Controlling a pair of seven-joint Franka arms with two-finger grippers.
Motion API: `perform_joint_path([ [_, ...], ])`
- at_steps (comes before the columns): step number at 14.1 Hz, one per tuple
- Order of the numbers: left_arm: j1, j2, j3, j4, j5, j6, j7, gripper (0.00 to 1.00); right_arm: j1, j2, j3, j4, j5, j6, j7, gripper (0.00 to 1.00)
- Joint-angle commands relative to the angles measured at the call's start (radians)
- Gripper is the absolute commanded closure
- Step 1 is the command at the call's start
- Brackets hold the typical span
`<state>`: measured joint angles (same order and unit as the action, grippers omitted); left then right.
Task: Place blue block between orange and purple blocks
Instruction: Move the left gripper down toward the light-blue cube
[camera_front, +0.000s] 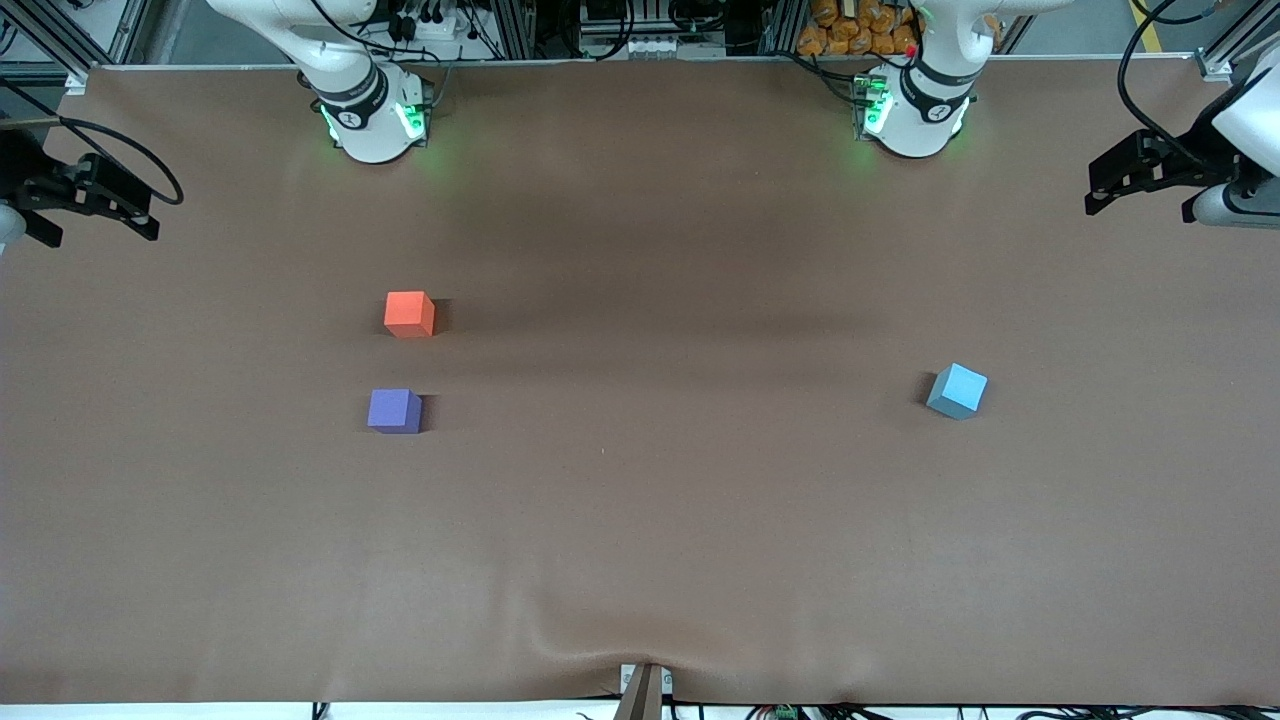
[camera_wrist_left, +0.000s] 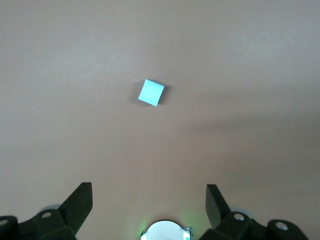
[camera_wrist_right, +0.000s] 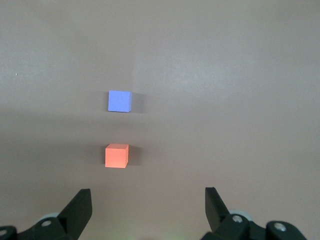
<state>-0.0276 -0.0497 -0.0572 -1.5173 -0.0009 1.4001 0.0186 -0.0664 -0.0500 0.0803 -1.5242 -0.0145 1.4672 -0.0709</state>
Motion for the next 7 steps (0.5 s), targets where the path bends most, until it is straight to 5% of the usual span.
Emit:
perform_joint_path([
  [1,0.0,0.005,0.003,0.019,-0.01,-0.021,0.027,0.0,0.004,-0.034,-0.004,-0.034,0.018,0.012,0.014,0.0],
  [7,-0.014,0.057,-0.004,0.02,0.002,-0.021,0.014,0.0,0.004,-0.034,-0.004,-0.037,0.018,0.012,0.014,0.0],
])
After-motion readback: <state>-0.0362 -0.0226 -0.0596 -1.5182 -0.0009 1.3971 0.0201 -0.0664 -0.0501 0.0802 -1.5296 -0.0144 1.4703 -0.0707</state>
